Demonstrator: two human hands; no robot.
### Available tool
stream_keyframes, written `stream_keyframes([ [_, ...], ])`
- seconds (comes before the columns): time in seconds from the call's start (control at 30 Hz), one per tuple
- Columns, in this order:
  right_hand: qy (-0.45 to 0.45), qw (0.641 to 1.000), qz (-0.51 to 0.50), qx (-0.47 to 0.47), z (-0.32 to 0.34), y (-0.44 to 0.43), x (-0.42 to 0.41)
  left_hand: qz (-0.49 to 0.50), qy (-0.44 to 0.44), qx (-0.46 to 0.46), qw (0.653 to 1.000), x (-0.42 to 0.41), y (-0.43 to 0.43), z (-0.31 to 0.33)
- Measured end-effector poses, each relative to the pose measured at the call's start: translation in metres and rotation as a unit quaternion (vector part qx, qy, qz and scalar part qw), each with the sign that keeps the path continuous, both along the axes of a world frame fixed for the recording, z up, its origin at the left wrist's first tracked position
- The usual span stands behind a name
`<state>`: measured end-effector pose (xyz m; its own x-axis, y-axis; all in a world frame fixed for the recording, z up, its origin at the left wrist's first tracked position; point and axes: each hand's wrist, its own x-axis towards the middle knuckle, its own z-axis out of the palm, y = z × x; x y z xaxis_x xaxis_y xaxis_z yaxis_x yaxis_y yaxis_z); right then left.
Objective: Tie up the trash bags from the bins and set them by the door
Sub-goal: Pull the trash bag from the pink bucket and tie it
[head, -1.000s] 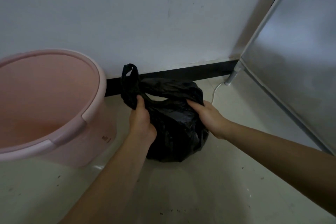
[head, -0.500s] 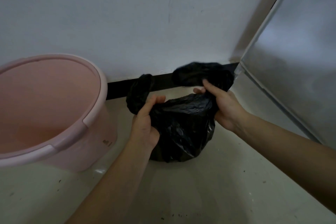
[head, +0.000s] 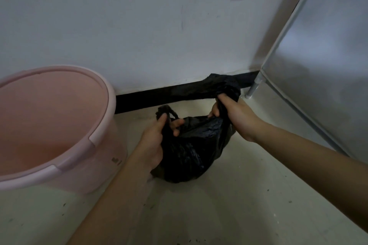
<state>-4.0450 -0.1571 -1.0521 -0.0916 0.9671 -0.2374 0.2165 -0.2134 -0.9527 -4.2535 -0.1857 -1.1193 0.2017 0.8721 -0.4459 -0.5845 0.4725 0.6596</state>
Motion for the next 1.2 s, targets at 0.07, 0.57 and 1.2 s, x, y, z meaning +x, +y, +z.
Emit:
stream_keyframes([
  [0.07, -0.028, 0.999, 0.027, 0.03, 0.0, -0.001, -0.005, -0.042, 0.072, 0.021, 0.996, 0.003, 0.0, 0.001],
  [0.57, -0.551, 0.704, 0.38, 0.238, -0.047, -0.007, 0.011, -0.102, 0.119, 0.073, 0.985, 0.013, -0.011, 0.01],
  [1.2, -0.501, 0.695, 0.415, 0.307, -0.038, -0.017, 0.012, -0.204, 0.117, 0.14, 0.962, -0.01, -0.02, 0.009],
])
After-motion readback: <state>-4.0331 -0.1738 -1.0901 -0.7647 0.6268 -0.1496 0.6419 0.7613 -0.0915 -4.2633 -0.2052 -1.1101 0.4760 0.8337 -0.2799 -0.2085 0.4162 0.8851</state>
